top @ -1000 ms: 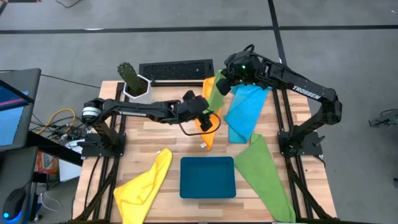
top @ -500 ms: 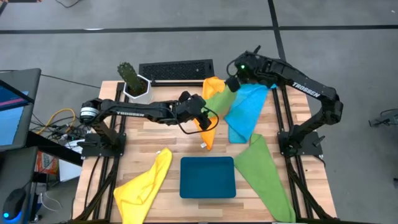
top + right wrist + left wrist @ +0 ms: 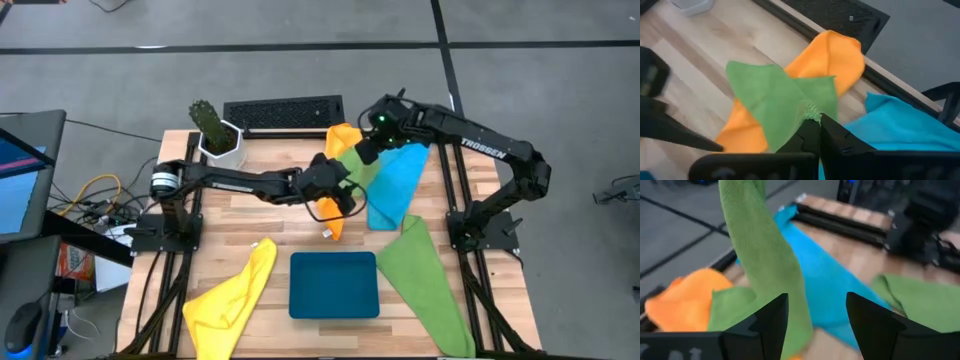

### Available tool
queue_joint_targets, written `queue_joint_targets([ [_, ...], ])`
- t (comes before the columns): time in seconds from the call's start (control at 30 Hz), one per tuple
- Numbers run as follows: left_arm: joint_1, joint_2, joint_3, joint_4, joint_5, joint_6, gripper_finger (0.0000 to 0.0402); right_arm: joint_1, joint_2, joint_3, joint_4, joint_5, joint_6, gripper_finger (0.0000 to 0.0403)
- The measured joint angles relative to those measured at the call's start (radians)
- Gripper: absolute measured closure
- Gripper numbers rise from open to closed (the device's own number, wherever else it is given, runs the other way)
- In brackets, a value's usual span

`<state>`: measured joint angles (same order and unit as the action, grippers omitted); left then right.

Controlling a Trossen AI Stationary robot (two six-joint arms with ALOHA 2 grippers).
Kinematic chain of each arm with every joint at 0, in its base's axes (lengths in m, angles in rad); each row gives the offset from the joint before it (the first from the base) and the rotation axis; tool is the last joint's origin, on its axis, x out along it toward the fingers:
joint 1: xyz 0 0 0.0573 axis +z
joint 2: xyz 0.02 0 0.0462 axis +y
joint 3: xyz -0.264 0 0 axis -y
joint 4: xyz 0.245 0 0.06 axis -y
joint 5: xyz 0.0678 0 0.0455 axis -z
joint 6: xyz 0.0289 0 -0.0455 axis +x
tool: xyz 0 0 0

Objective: Fold microfiber towels
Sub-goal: Fold the top green microfiber towel

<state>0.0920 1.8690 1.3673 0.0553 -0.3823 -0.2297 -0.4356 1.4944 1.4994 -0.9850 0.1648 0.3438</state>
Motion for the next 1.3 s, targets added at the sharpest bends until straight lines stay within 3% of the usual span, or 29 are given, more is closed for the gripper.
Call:
queue_joint_targets([
  [0.1,0.025,0.034,0.000,0.096,-0.009,-0.001,0.0208,-0.011,0.000,0.000,-0.001,-0.005,-0.002,0.0388],
  [0.23,0.050,0.067,0.024,0.106,-0.014,-0.005,0.0208,-0.010,0.000,0.000,0.016,-0.006,-0.003,0.0384],
  [0.4,0.064,0.124,0.055,0.171,0.052,-0.007,0.0208,-0.010,0.000,0.000,0.060,-0.007,-0.012,0.0377],
  [0.57,0.063,0.177,0.120,0.079,-0.003,-0.005,0.0208,-0.009,0.000,0.000,0.084,-0.009,-0.031,0.0389],
  [0.77,0.067,0.207,0.177,0.021,-0.036,0.000,0.0214,-0.012,0.000,0.000,0.051,-0.008,-0.039,0.0376],
  [0.9,0.077,0.211,0.189,-0.011,-0.022,0.005,0.0252,-0.021,0.000,0.000,0.050,-0.006,-0.059,0.0382],
  [1.17,0.096,0.206,0.189,-0.051,0.049,0.050,0.0387,-0.032,0.000,0.000,0.043,-0.007,-0.087,0.0380],
  [1.3,0.110,0.170,0.189,-0.202,0.104,0.053,0.0399,-0.034,0.000,0.000,0.022,-0.007,-0.112,0.0383],
])
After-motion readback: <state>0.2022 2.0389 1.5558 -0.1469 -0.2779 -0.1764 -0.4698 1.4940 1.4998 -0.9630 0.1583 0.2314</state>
